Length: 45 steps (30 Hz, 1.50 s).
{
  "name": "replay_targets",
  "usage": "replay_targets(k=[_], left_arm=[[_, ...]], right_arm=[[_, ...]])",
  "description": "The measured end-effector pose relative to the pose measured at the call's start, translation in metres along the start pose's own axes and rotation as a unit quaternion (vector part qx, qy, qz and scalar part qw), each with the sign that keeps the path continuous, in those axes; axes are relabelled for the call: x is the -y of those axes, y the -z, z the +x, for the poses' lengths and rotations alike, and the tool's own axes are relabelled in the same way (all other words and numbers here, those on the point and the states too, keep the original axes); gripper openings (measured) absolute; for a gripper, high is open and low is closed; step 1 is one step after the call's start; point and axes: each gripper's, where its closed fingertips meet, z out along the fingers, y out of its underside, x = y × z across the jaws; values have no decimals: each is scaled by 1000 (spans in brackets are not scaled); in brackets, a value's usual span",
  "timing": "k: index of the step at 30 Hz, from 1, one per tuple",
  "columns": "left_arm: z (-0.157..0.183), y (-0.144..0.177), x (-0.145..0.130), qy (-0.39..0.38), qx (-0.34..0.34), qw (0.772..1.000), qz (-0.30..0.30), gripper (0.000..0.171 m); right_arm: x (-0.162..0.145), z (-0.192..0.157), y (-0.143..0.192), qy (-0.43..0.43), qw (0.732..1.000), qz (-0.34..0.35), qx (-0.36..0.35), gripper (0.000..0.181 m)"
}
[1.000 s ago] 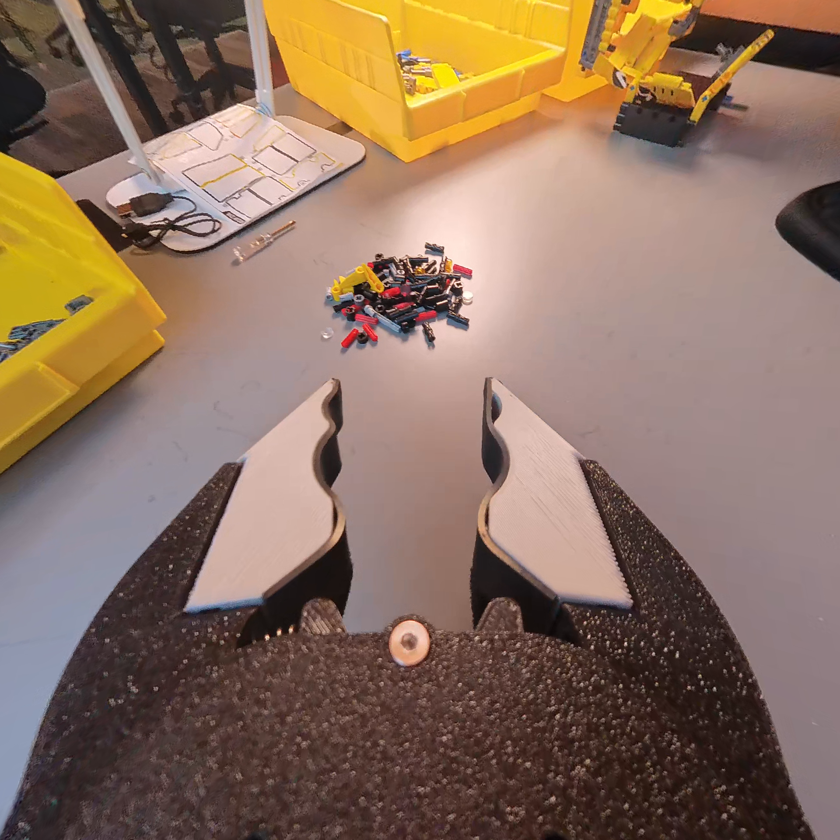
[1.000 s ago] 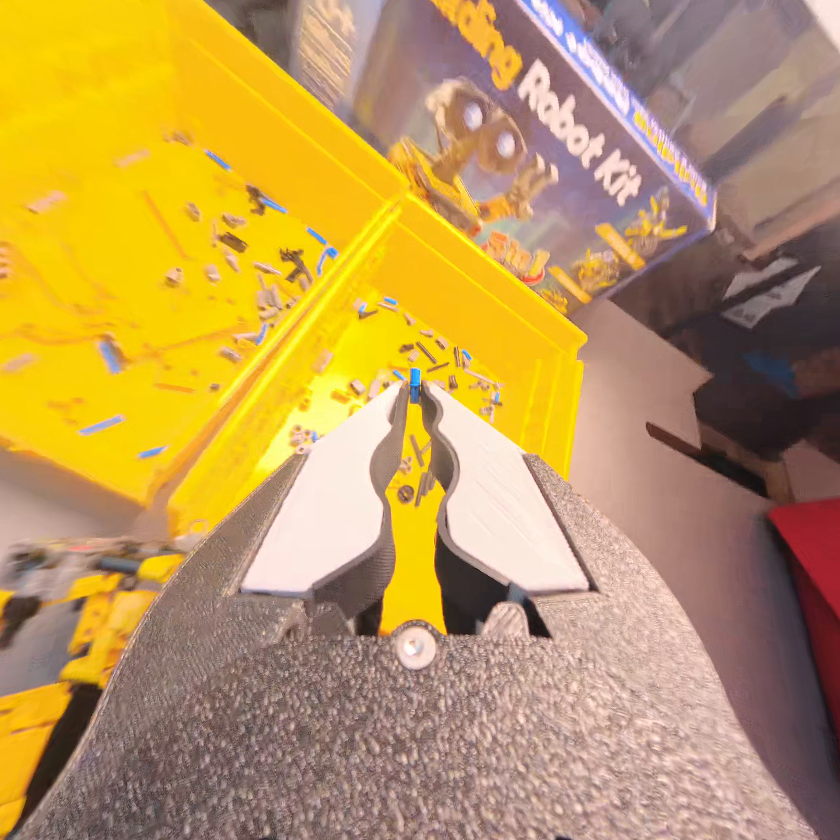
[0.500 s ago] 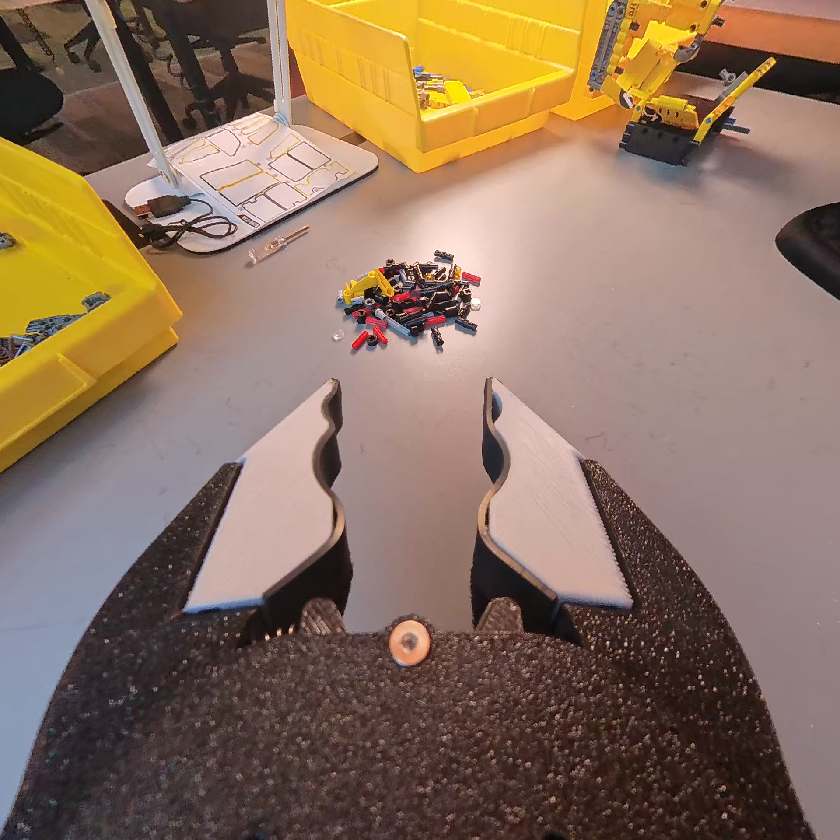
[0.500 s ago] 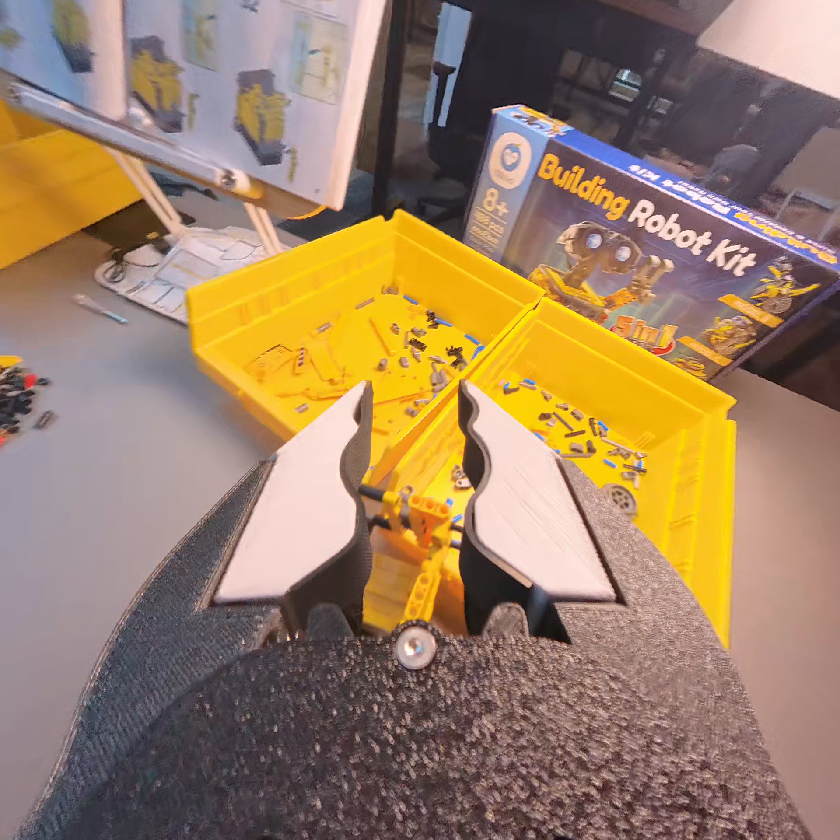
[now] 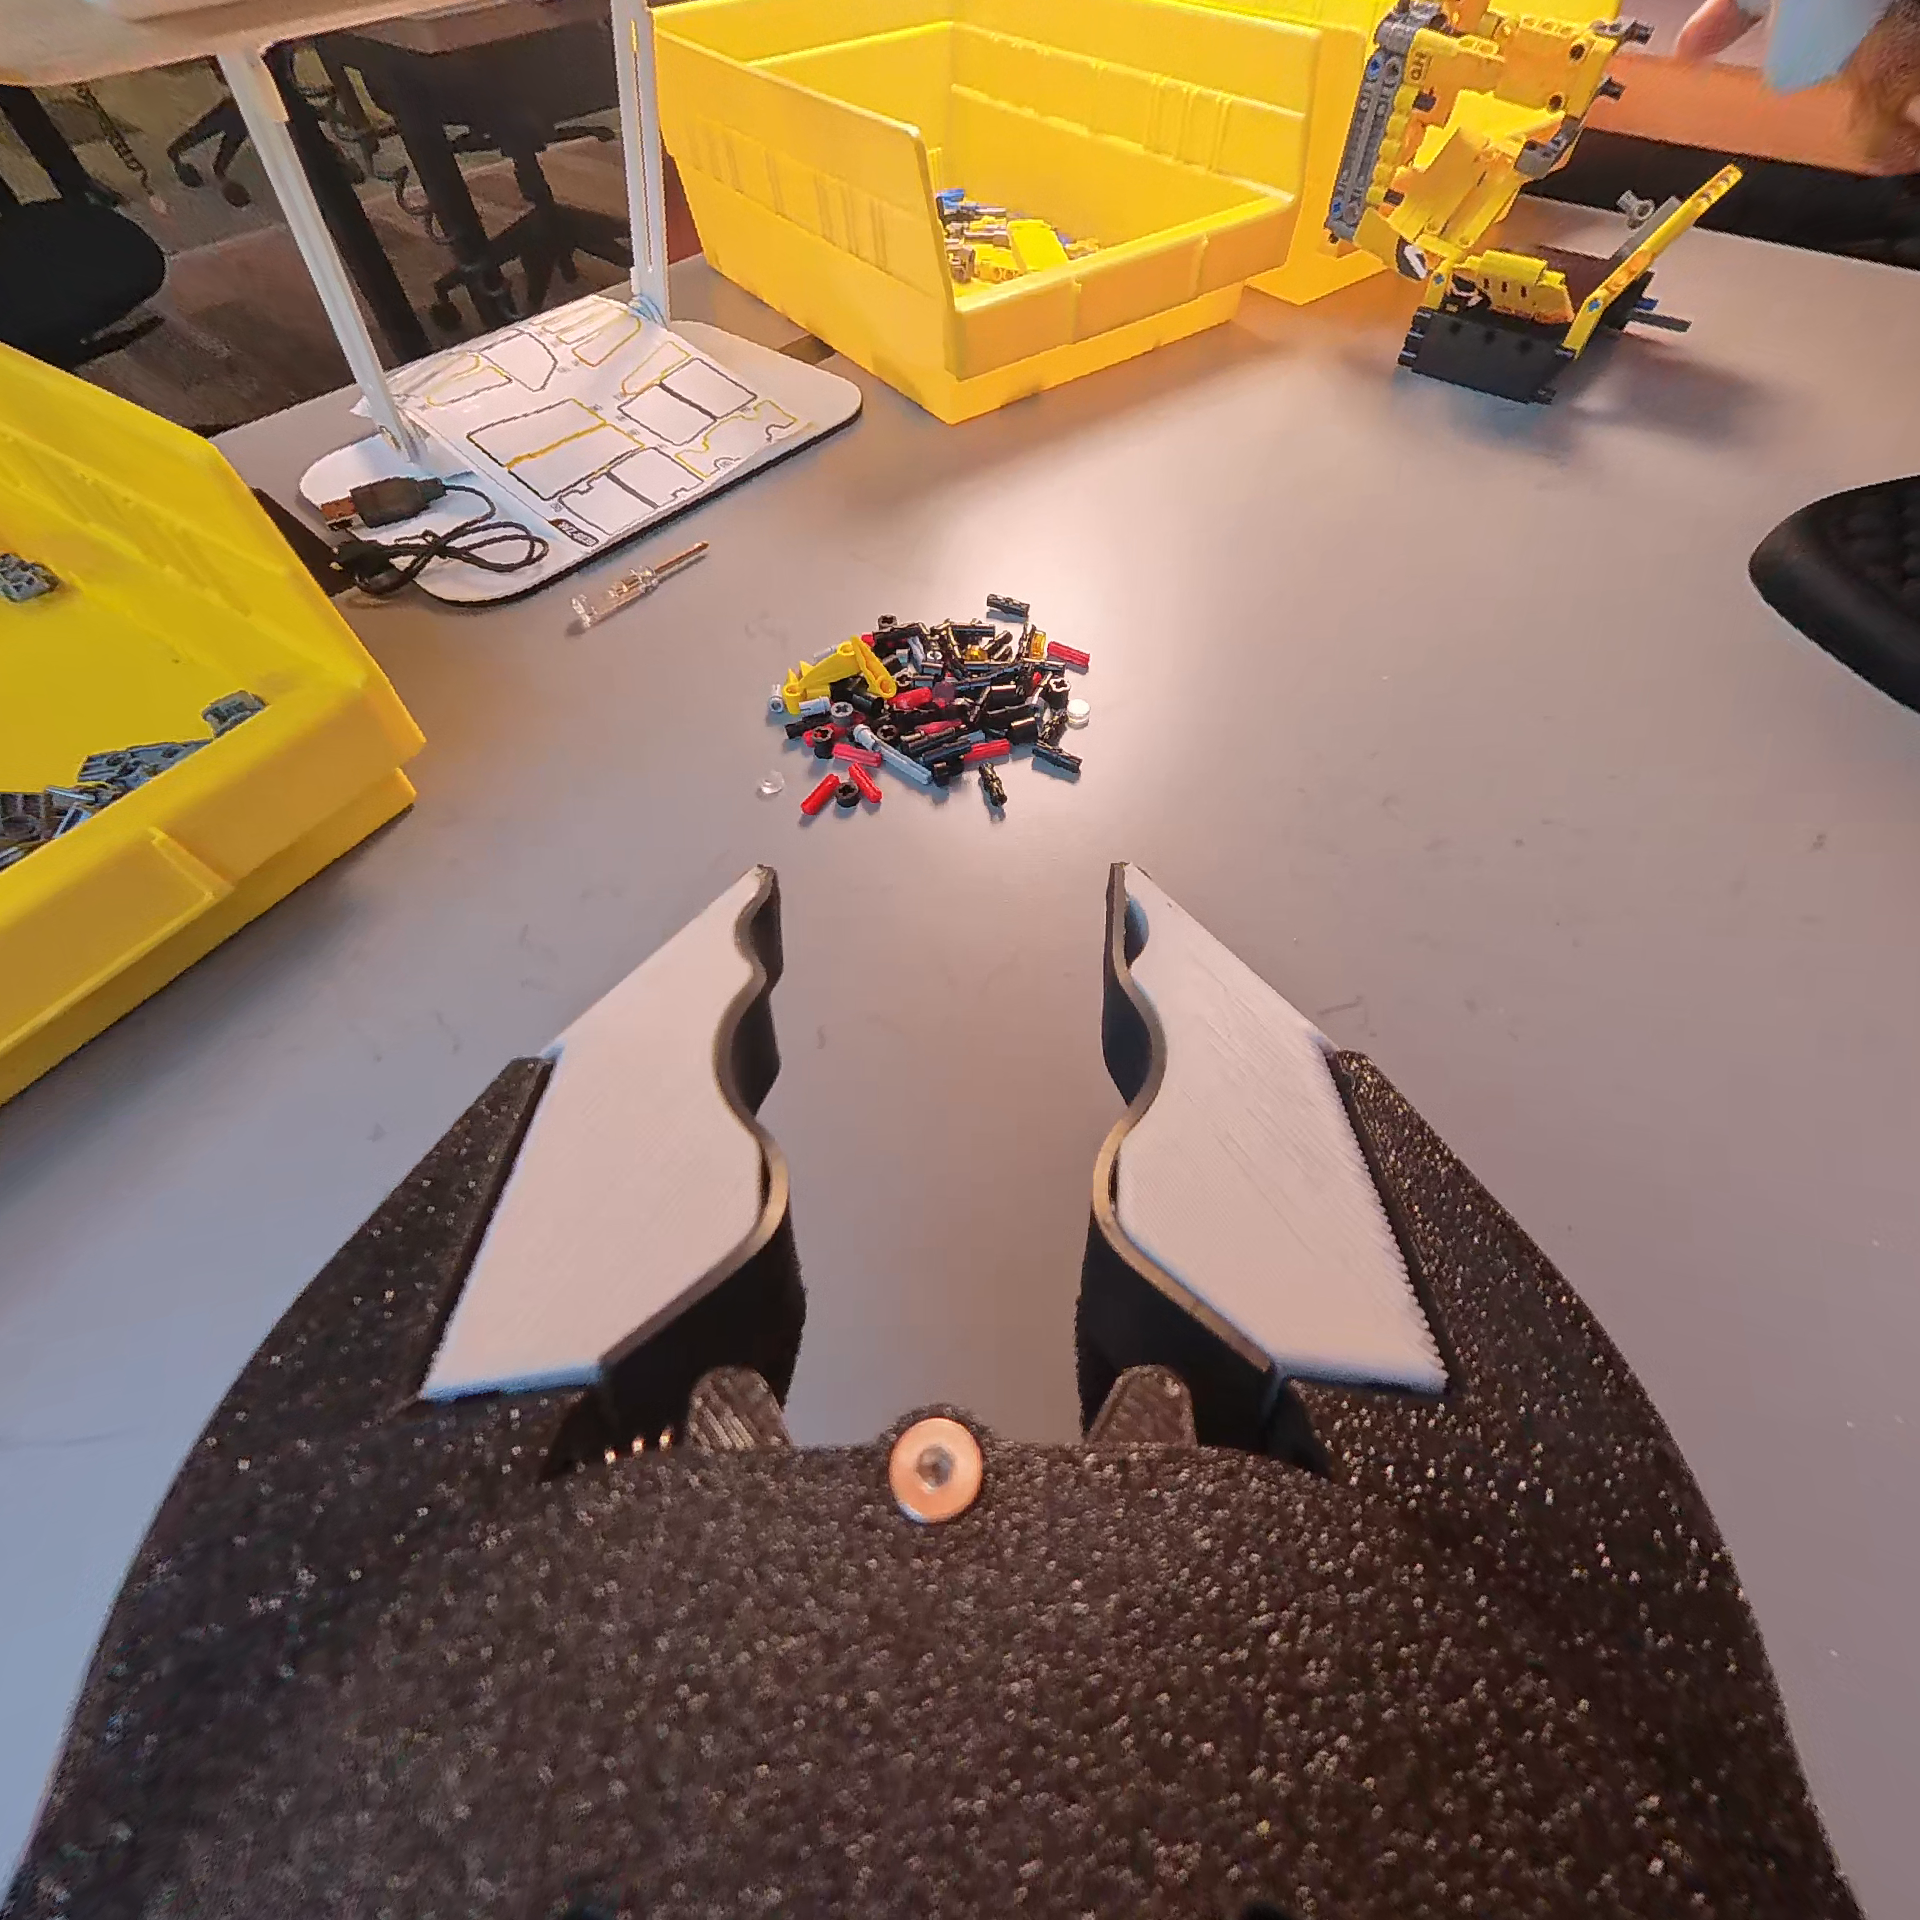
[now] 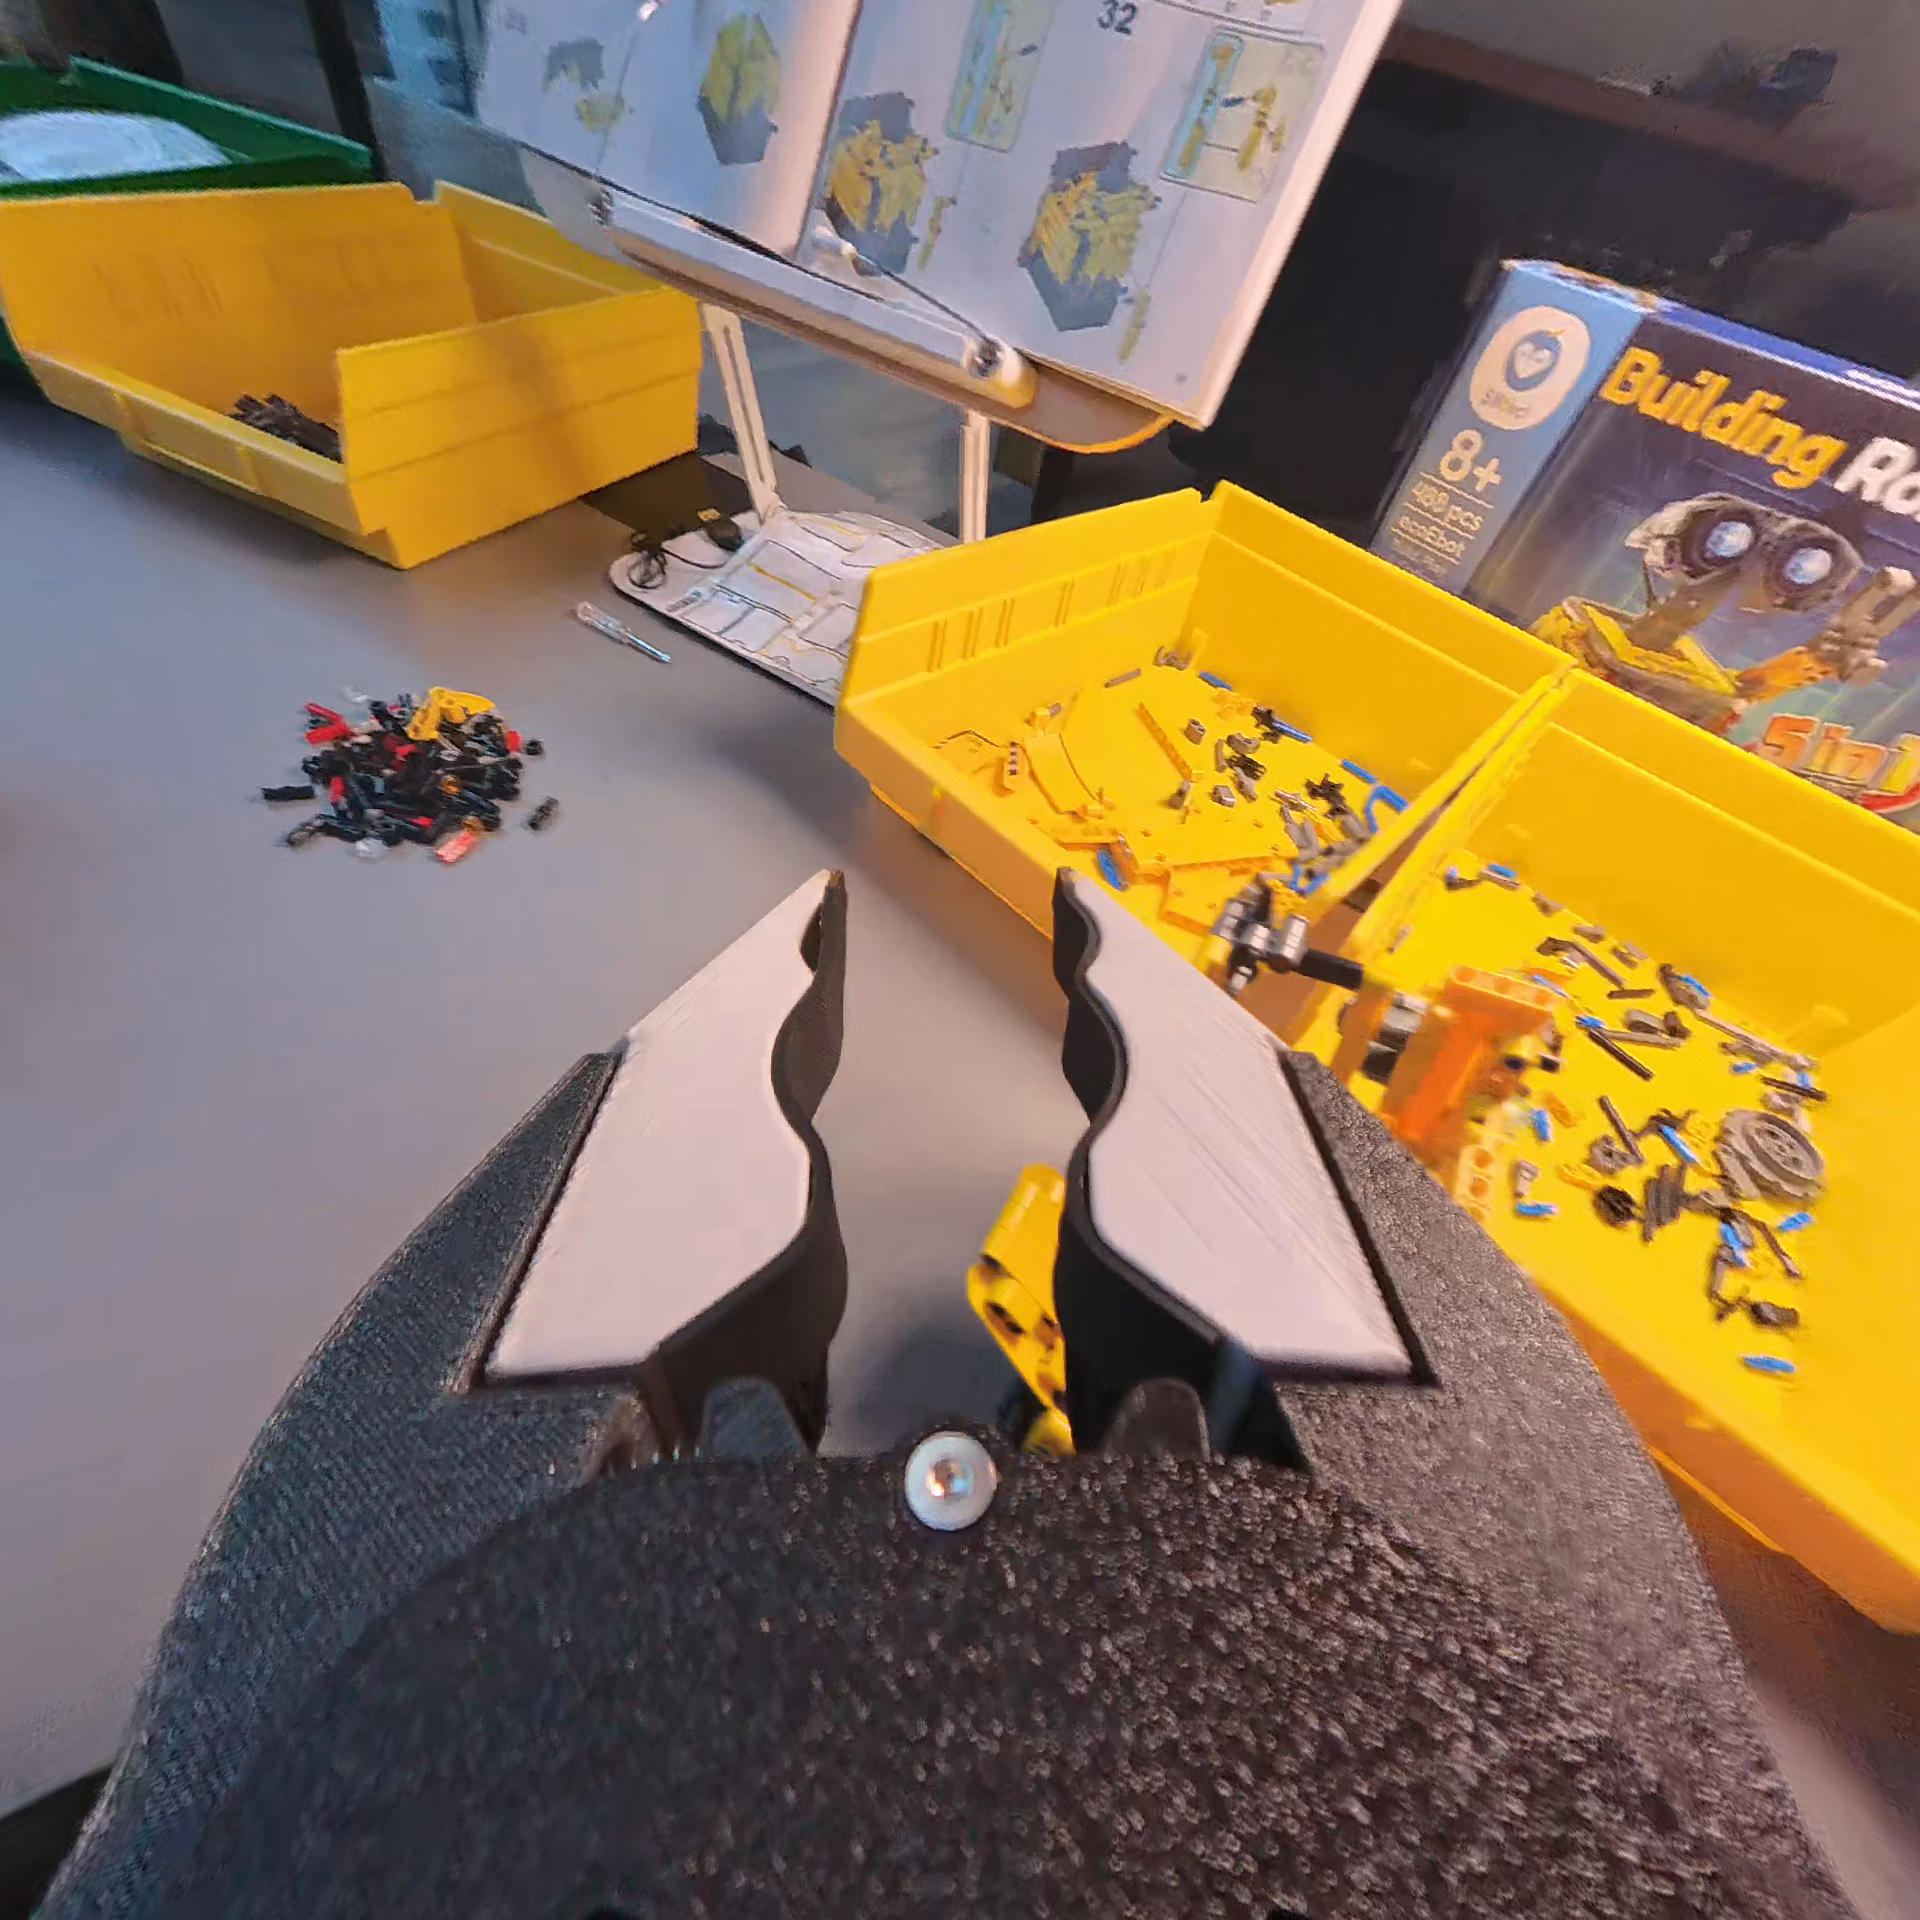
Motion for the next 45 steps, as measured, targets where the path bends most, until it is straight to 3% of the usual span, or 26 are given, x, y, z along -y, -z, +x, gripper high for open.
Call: replay_targets(k=[6,13,28,45], left_arm=[[-1,-1,0,0,-1,1000,7,61],[0,5,12,-1,-1,999,43,62],[-31,26,32,14,58,991,122,70],[-37,39,41,4,79,987,141,66]], right_arm=[[16,-71,-52,-37,995,48,79,46],[10,-117,-87,14,994,69,81,58],[5,-102,-76,-58,991,100,68,56],[-3,-110,-87,-69,989,91,91,54]])
